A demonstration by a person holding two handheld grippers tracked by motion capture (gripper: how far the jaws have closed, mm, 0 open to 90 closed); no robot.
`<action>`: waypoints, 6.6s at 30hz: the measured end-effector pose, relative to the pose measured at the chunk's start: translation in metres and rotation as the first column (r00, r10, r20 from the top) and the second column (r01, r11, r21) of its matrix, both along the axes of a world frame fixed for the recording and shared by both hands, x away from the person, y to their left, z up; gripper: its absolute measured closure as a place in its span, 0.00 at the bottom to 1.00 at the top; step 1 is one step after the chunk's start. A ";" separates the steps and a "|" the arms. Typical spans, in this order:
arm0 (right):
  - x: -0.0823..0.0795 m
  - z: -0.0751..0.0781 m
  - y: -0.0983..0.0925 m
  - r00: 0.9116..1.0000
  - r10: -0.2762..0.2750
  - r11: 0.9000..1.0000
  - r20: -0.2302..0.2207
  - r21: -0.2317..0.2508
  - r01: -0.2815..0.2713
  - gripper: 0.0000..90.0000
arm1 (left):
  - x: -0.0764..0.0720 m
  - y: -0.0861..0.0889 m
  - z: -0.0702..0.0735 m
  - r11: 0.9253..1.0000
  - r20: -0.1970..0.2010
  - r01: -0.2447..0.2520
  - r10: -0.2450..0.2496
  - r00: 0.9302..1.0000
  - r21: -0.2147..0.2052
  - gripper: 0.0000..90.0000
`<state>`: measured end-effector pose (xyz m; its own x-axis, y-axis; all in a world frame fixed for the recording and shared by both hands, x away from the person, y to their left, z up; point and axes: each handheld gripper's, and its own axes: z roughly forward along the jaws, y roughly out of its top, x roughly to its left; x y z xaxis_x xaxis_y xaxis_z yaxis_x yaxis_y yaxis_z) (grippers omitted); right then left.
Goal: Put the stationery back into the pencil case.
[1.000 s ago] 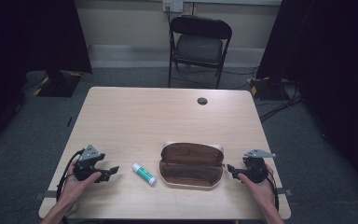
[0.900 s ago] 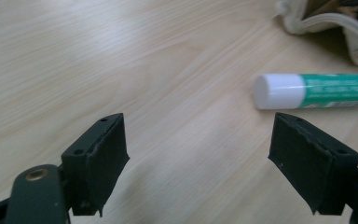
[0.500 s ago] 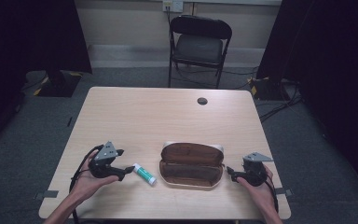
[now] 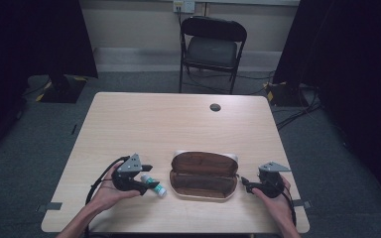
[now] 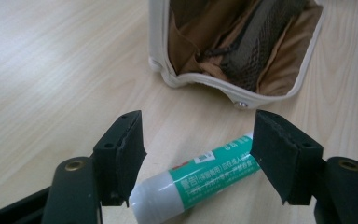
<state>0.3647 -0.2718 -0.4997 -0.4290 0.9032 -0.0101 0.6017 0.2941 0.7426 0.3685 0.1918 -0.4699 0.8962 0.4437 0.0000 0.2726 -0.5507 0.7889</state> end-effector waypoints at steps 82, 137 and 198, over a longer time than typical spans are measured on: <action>0.001 0.000 0.000 1.000 -0.008 1.000 -0.001 0.002 0.008 0.20 | -0.016 0.013 0.012 0.996 -0.052 -0.029 0.024 0.998 -0.082 0.73; 0.003 0.000 -0.001 1.000 -0.002 1.000 -0.002 0.000 0.002 0.20 | 0.008 -0.100 0.074 0.983 0.064 0.174 -0.171 0.983 -0.054 0.73; 0.003 0.000 -0.001 1.000 0.000 1.000 -0.002 0.000 0.000 0.20 | 0.034 -0.099 0.049 0.990 -0.017 0.055 -0.058 0.998 -0.128 0.66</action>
